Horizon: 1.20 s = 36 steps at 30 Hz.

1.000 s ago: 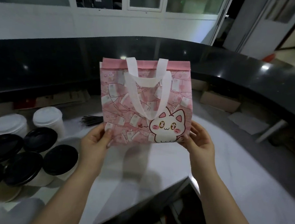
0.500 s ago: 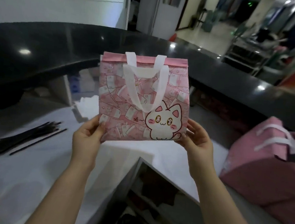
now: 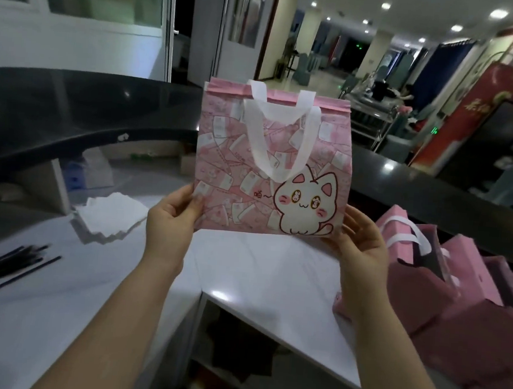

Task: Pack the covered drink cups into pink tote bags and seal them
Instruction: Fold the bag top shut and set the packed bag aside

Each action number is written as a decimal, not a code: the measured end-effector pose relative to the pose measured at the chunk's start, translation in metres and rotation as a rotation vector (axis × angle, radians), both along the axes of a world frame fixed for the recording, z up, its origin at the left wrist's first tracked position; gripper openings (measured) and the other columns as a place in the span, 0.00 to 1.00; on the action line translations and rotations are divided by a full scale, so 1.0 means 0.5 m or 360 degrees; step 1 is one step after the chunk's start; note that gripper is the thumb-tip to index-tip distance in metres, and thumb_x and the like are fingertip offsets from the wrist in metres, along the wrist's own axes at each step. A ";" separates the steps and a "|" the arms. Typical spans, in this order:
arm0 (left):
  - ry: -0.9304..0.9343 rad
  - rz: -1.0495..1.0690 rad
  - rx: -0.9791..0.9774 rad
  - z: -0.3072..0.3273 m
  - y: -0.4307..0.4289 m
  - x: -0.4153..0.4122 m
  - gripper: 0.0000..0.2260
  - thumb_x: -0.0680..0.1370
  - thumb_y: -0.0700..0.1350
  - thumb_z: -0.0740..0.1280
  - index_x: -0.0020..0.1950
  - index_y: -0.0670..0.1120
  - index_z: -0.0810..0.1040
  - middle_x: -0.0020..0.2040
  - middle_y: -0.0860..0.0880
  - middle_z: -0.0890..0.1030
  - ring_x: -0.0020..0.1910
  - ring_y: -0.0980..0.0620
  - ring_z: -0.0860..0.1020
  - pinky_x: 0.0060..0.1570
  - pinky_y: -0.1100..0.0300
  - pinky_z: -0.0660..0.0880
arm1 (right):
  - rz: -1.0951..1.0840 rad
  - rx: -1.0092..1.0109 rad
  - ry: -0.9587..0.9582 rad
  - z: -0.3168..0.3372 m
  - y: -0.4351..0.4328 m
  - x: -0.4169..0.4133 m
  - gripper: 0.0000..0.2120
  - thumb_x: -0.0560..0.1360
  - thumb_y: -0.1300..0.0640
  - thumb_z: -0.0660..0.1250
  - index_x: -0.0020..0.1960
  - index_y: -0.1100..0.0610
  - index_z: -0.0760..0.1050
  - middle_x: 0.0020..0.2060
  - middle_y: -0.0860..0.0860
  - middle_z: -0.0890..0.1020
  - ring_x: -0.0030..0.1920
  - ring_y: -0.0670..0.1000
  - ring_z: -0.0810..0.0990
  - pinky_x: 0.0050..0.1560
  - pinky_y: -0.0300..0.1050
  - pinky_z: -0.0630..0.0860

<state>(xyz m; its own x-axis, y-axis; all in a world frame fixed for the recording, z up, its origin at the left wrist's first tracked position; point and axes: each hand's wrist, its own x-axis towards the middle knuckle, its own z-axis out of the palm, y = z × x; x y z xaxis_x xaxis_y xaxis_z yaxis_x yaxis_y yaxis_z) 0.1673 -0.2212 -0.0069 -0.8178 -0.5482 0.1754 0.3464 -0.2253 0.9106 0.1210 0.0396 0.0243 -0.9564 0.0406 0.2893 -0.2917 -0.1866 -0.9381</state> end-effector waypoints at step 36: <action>0.0048 -0.0364 0.0202 0.210 0.791 -0.141 0.04 0.79 0.41 0.69 0.51 0.47 0.82 0.43 0.52 0.86 0.43 0.55 0.84 0.45 0.57 0.83 | -0.0373 0.0328 0.0223 0.151 0.772 0.054 0.27 0.78 0.71 0.61 0.72 0.51 0.67 0.62 0.46 0.80 0.61 0.44 0.78 0.59 0.40 0.76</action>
